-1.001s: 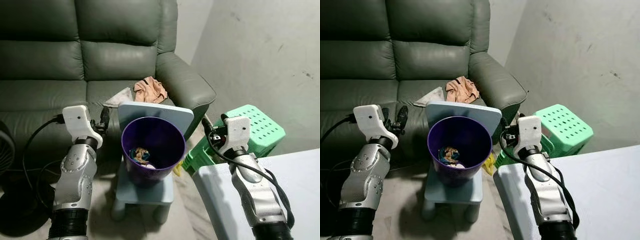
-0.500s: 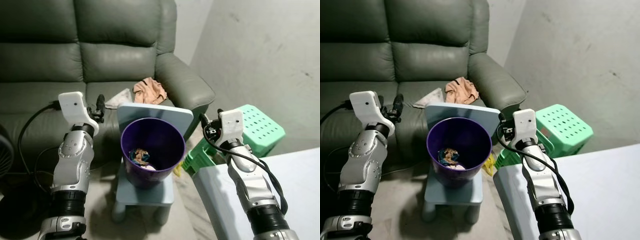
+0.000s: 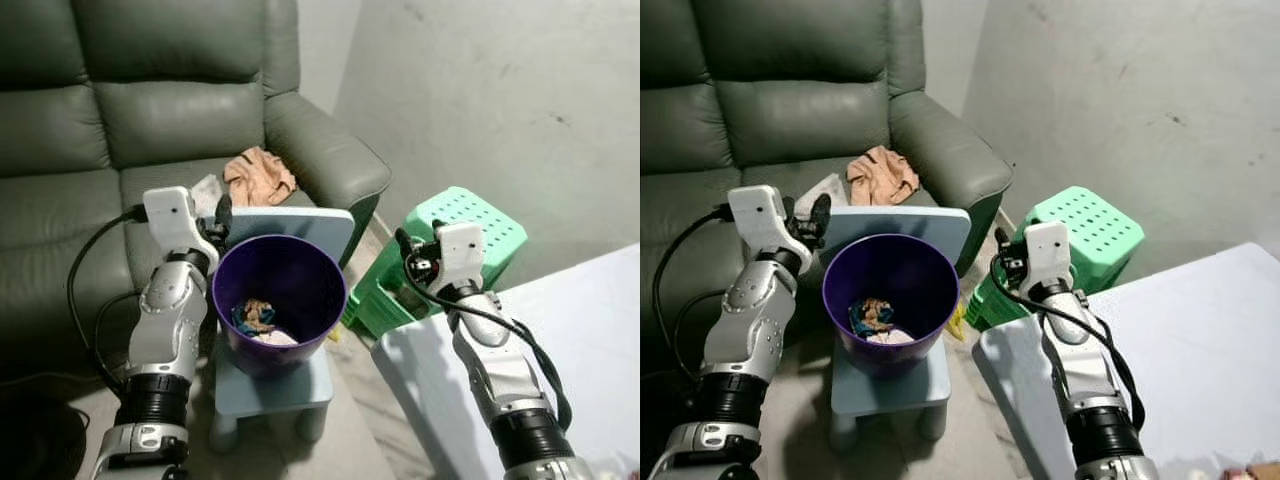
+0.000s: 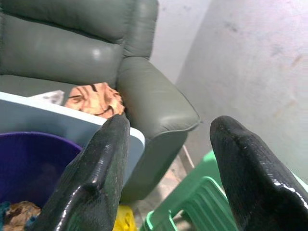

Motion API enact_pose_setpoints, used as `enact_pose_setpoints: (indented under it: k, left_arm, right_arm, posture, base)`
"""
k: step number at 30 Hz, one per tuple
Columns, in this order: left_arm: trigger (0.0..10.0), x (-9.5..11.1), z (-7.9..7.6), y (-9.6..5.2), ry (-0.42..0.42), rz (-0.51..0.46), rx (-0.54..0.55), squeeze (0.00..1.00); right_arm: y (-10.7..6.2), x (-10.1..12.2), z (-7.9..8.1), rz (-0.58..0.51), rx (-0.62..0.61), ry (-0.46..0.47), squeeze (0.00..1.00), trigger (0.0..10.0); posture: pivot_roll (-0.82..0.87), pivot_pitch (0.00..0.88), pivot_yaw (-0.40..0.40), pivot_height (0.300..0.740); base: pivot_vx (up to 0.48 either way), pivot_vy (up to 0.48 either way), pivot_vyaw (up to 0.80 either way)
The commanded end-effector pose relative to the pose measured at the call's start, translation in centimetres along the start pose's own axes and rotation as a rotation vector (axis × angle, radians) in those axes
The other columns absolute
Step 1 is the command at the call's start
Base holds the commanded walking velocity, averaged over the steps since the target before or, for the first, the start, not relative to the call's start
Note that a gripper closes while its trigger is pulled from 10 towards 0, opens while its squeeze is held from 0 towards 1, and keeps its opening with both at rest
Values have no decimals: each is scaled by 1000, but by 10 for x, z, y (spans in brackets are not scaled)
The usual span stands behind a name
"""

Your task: Picking trash to rubbish bin

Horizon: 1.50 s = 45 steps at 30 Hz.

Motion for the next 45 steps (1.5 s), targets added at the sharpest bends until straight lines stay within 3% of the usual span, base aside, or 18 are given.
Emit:
enact_pose_setpoints:
  k: [1,19,45]
  left_arm:
    - [10000,5,-4,3,10,-15,-13,0]
    - [10000,0,-2,3,22,5,-4,0]
    - [10000,-3,-12,4,23,15,-52,0]
  right_arm:
    - [0,1,-6,-8,-23,-8,0,10000]
    - [-7,-4,-9,9,-37,-24,0,10000]
    - [-13,-6,-15,23,-73,-35,0,10000]
  posture:
    - [74,0,-157,740]
    - [62,0,-152,740]
    - [39,0,-144,740]
  base:
    - [0,0,-775]
    - [0,0,-772]
    - [0,0,-762]
Point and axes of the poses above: a point about 5 cm out from each wrist's last joint towards the gripper, its own y axis pointing out of the wrist towards the gripper, its own x axis along the axis of the wrist's last joint, z = x × y, the point moved 1 cm from there along y, pointing out of the wrist towards the gripper
